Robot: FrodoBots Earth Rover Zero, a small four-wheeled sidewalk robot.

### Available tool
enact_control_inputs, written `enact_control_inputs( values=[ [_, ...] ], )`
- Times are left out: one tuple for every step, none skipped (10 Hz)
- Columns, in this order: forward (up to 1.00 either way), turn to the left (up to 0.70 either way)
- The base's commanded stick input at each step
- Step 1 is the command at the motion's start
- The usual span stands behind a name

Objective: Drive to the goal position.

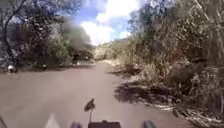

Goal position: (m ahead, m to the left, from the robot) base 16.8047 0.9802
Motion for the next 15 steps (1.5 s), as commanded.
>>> enact_control_inputs(
  values=[
    [0.70, 0.00],
    [0.70, 0.00],
    [0.70, 0.00],
    [0.70, 0.00],
    [0.70, 0.00],
    [0.70, 0.00],
    [0.70, 0.00],
    [0.70, 0.00],
    [0.70, 0.00],
    [0.70, 0.00],
    [0.70, 0.00],
    [0.70, 0.00],
    [0.70, 0.00],
    [0.70, 0.00],
    [0.70, 0.00]
  ],
)
